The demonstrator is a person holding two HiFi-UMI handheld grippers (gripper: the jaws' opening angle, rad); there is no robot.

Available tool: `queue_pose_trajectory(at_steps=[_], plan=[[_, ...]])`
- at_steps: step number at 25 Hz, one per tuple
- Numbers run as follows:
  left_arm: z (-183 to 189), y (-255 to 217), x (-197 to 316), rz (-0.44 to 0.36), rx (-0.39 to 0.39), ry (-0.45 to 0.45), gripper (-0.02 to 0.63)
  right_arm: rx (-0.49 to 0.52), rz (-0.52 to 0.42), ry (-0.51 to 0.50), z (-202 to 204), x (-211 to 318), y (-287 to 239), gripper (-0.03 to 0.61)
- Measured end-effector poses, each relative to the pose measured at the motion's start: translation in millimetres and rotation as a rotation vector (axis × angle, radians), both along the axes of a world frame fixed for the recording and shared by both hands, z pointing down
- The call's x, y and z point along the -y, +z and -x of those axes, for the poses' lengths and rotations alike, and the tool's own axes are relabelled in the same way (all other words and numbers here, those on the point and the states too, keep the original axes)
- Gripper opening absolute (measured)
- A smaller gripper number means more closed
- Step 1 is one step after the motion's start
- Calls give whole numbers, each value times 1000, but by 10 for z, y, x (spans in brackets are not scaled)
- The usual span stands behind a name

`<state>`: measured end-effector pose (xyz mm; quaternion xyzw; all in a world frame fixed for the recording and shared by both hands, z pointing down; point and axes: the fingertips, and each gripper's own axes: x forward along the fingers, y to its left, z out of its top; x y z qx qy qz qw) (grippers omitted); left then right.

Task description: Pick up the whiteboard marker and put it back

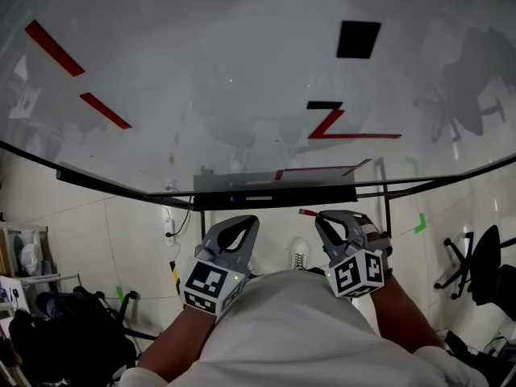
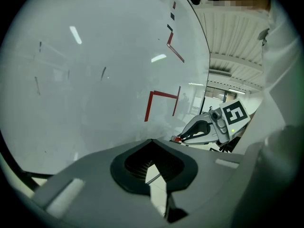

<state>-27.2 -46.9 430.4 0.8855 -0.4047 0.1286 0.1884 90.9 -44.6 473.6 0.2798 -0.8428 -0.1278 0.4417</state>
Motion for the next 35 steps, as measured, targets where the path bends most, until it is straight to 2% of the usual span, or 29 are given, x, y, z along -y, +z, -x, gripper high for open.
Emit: queue_pose_trajectory(at_steps=[5, 13, 21, 35], plan=[[10, 5, -12, 3, -2, -5, 17, -122, -18, -55, -46, 84, 233, 38], [69, 17, -4, 9, -4, -23, 17, -150, -25, -81, -3, 203, 336, 38], [97, 41, -14, 14, -7, -30, 17, -250, -35, -143, 11, 372, 595, 38], [183, 31, -7, 6, -5, -56, 17, -332, -6, -166, 10, 491, 913, 38]])
